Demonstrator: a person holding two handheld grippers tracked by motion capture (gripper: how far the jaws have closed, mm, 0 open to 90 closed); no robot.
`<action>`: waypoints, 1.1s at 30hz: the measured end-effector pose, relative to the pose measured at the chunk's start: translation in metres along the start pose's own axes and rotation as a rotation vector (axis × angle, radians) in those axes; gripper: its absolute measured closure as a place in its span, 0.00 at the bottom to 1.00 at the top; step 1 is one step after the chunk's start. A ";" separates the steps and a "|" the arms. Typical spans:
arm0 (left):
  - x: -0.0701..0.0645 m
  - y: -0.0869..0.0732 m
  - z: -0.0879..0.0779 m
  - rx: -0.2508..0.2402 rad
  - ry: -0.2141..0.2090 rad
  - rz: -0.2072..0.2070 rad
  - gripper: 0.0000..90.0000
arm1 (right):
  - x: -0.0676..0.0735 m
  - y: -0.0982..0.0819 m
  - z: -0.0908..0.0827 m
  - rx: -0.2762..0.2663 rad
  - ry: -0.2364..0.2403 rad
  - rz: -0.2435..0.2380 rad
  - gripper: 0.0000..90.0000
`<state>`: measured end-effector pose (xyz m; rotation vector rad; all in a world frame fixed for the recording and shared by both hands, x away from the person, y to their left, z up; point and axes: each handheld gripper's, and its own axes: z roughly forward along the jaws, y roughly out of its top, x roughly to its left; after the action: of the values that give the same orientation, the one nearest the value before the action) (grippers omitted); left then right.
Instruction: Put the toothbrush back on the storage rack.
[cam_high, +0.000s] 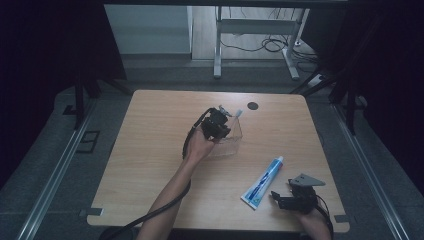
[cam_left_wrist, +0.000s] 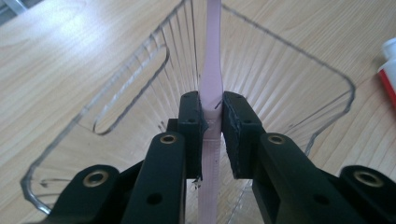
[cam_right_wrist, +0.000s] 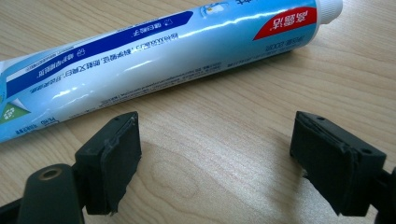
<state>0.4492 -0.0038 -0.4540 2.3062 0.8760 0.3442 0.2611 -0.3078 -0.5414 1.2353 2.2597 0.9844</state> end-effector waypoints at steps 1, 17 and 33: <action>0.000 0.000 0.000 0.001 -0.002 -0.001 0.87 | 0.000 0.000 0.000 0.000 0.000 0.000 0.18; -0.004 0.001 -0.015 -0.033 -0.031 -0.016 0.56 | 0.000 0.000 0.000 0.000 0.000 -0.001 0.18; -0.011 0.000 -0.059 -0.104 -0.072 0.000 0.28 | 0.000 0.000 0.000 0.002 0.002 -0.002 0.17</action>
<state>0.4144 0.0168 -0.4095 2.2086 0.8040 0.2980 0.2612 -0.3076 -0.5414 1.2336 2.2633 0.9833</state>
